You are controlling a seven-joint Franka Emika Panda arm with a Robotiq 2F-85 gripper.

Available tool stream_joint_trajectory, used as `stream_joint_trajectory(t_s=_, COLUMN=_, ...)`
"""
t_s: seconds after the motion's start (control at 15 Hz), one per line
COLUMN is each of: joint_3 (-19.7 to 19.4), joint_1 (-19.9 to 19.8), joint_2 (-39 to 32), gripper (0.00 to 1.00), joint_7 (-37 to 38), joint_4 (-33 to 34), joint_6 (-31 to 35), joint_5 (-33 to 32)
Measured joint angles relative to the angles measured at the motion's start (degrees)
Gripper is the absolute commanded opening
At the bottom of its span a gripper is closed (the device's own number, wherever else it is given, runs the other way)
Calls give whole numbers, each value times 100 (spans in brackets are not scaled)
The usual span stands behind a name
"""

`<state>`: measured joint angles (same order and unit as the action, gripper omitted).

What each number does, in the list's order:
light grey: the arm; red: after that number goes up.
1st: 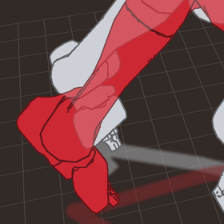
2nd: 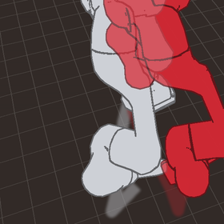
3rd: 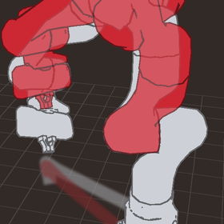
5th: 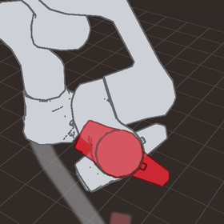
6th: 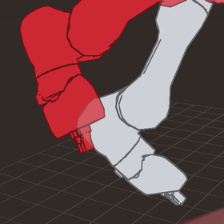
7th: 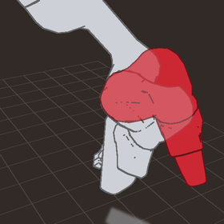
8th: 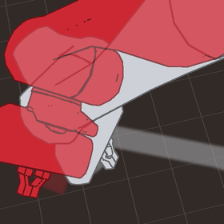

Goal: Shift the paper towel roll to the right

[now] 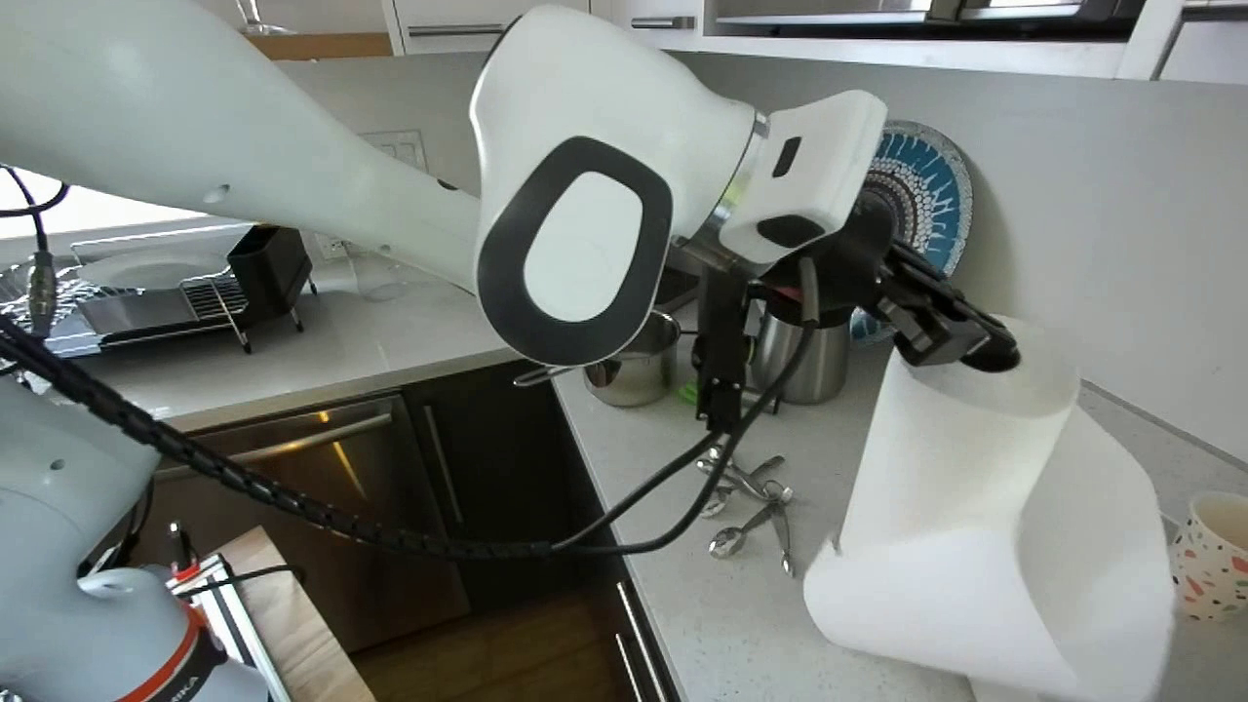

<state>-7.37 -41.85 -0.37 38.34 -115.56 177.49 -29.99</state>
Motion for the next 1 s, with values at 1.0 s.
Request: stream_joint_trajectory(t_s=1.0, joint_3=476, joint_1=56, joint_2=-1214, gripper=36, joint_7=-165, joint_4=1167, joint_6=-153, joint_5=532)
